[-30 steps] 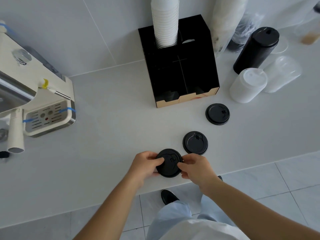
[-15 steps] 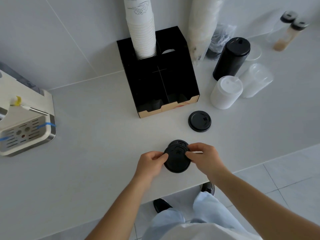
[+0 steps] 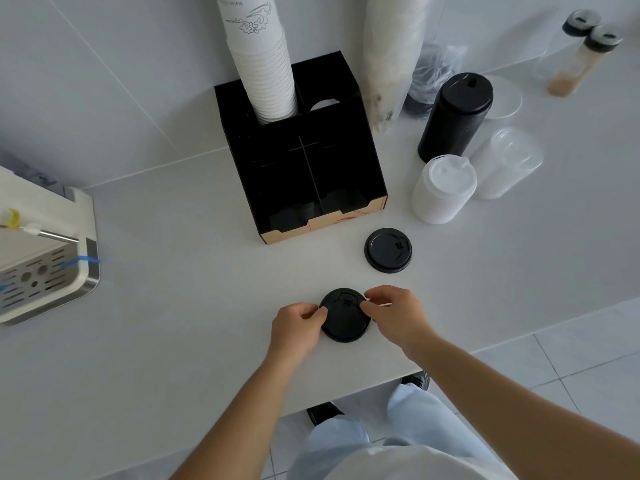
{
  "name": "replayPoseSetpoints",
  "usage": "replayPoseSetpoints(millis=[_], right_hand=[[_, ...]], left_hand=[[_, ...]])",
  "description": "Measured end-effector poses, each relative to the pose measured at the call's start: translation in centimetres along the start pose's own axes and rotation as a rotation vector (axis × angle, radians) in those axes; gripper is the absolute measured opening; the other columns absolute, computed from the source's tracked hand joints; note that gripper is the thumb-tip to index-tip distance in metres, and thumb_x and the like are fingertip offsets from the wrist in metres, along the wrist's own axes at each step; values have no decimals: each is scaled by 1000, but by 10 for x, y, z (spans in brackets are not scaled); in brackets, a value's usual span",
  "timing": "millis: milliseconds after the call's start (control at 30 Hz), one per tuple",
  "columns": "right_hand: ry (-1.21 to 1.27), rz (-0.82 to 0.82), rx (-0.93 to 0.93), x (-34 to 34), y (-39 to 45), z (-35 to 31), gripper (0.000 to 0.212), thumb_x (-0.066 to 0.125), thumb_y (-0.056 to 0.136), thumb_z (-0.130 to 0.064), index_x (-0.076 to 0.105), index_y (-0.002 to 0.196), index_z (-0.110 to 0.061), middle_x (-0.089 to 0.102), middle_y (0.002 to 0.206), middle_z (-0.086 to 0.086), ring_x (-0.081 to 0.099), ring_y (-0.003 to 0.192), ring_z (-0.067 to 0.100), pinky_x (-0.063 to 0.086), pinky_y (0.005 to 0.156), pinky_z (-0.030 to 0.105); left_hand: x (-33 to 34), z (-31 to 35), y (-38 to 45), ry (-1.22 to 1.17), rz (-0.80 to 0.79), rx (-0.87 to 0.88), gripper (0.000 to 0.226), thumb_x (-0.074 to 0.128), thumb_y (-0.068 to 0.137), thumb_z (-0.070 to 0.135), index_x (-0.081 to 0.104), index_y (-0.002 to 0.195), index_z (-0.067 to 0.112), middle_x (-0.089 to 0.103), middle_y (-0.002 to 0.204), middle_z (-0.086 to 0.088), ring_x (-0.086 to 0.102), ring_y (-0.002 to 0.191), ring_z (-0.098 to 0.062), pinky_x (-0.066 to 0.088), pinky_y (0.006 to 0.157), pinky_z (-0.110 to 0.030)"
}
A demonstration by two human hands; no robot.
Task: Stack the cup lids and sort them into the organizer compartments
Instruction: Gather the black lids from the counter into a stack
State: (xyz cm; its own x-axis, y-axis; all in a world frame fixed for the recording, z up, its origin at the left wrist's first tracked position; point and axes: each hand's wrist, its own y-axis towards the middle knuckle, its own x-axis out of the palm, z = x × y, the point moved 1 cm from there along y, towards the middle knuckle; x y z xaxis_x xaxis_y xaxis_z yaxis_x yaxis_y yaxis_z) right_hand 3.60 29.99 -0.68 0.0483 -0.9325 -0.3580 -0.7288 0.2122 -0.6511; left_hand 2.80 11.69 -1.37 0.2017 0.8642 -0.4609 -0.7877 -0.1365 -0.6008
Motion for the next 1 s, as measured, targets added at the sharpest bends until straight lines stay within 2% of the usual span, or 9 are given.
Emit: replayPoseSetpoints(millis=[100,167,300,400,500,600,700,800,1000], right_hand=[[-75,-24,-6,-2,-2,4,29,69,88,-27,70,115,-17,68,100,-1,64,87,20,47,67,25],[-98,-51,16,-1,-4,6,21,67,88,-25,72,106,-15,70,94,2,68,87,25,54,70,30],[-65,-100,60,1,1,6,9,66,87,-21,73,86,-16,69,74,7,62,70,23,54,67,34],[22,-137,123,-2,6,4,9,71,85,-18,71,76,-18,68,77,10,62,71,24,59,82,41],[95,-161,154,-10,9,3,6,72,84,-14,73,80,-10,68,82,14,63,72,24,59,89,46],[155,-152,160,-21,10,0,5,73,84,-13,72,85,-8,69,84,15,63,72,23,59,88,44],[240,-133,162,-34,13,-3,27,76,82,-15,67,108,-10,71,90,12,66,75,23,60,87,39],[296,-147,141,-51,17,-7,39,75,82,-14,63,120,-14,69,92,9,67,84,24,59,85,35],[364,-142,114,-74,27,-8,28,75,85,-24,70,109,-12,70,100,13,67,87,23,60,82,35]], left_hand=[[0,-1,1,22,-8,6,21,64,82,31,62,68,17,56,65,0,46,62,-15,37,62,-26],[2,1,1,28,-20,-4,17,64,83,30,66,69,20,62,67,-1,51,62,-16,40,62,-26],[6,7,2,-1,-28,-54,15,65,85,25,77,87,15,73,78,-1,63,72,-17,51,72,-27],[6,8,3,-78,-46,-115,11,66,86,22,75,79,19,72,81,-2,63,73,-17,51,74,-30],[8,14,3,-130,-40,-124,15,67,86,21,72,72,21,72,82,-5,63,74,-19,53,74,-32],[11,25,2,-217,-55,-140,9,68,86,18,74,82,13,75,88,-11,71,82,-24,61,78,-38],[15,38,6,-260,-70,-123,11,70,85,15,73,91,6,75,93,-14,73,86,-27,61,77,-40],[19,58,12,-246,-92,-82,19,71,84,15,71,101,6,74,97,-12,72,89,-25,61,76,-35],[32,96,29,-140,-78,8,30,74,80,24,70,107,13,73,101,-3,69,94,-19,58,89,-39]])
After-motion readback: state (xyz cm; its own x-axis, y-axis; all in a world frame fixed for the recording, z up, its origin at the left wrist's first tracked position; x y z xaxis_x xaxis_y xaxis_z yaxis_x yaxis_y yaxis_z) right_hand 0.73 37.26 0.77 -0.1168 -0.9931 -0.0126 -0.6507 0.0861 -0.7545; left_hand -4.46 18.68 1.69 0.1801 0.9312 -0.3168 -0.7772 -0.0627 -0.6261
